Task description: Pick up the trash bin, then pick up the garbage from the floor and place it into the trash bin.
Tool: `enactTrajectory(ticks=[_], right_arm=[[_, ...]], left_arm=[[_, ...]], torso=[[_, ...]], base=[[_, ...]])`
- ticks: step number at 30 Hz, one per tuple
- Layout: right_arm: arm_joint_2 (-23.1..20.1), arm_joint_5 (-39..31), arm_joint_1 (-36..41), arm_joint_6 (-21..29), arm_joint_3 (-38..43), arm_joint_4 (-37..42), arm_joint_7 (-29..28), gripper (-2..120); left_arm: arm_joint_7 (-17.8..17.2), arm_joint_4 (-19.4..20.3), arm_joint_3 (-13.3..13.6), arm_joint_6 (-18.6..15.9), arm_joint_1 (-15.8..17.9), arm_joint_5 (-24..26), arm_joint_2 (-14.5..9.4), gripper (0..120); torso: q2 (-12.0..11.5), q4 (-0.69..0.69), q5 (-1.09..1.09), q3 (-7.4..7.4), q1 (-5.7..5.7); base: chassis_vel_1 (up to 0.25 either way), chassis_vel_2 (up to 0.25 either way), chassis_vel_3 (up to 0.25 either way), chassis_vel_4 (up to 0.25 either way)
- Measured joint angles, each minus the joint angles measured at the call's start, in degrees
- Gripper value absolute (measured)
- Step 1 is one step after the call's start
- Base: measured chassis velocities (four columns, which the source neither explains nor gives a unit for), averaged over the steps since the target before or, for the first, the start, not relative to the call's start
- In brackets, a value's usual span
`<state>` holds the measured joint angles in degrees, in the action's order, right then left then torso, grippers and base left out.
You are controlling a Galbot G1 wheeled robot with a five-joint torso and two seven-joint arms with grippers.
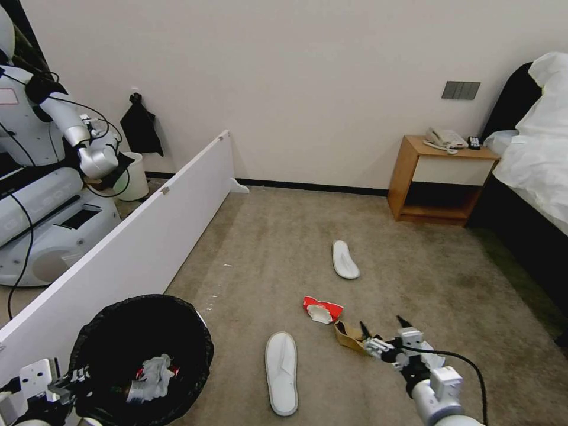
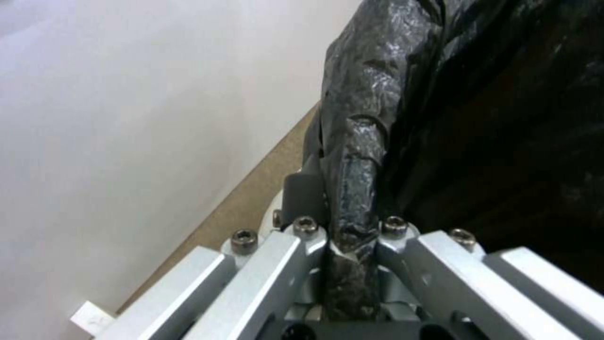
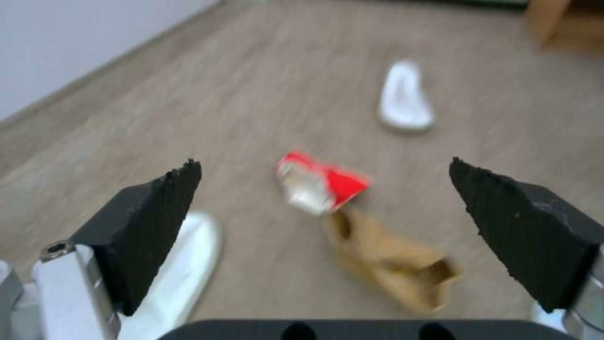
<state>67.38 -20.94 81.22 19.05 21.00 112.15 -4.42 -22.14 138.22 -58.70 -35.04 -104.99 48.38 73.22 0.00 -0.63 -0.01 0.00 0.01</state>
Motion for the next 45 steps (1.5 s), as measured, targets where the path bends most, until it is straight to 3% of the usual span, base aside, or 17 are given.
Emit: enactTrajectory(ticks=[1,4,15,29,45], right_arm=[[0.59,-0.73,-1.59,2.65,-1.93,-1.03,-1.02,100],[1.34,-1.22,-3.91,4.18,-5.05,-3.27,-2.57,100],[6.31,-0.41,-11.89,3.93,-15.15,-15.62,-5.91,100],[12.87,1.48,-20.31,5.48,-19.39,-27.29,-10.52,100],[19.58,2.86,-24.89,5.61,-20.8,-37.33,-11.26,100]], left_arm=[[0.0,0.34,-0.22,-0.25,-0.29,0.1,-0.07,2],[0.0,0.71,-0.53,-0.36,-0.59,0.19,-0.19,2],[0.0,1.42,-0.45,-0.44,-0.72,0.16,0.31,2],[0.15,1.45,-0.23,-0.45,-0.63,0.01,0.62,2],[0.34,1.49,-0.53,-0.44,-0.77,0.22,0.59,2]], torso=[[0.0,0.0,0.02,0.0,0.0],[0.0,0.0,0.0,0.0,0.0],[-0.01,-0.02,0.0,0.0,0.0],[0.0,-0.01,0.0,0.0,0.0],[0.0,-0.01,0.0,0.0,0.0]], base=[[0.0,0.0,0.0,0.0],[0.0,0.0,0.0,0.0],[0.0,0.0,0.0,0.0],[0.0,0.0,0.0,0.0],[0.0,0.0,0.0,0.0]])
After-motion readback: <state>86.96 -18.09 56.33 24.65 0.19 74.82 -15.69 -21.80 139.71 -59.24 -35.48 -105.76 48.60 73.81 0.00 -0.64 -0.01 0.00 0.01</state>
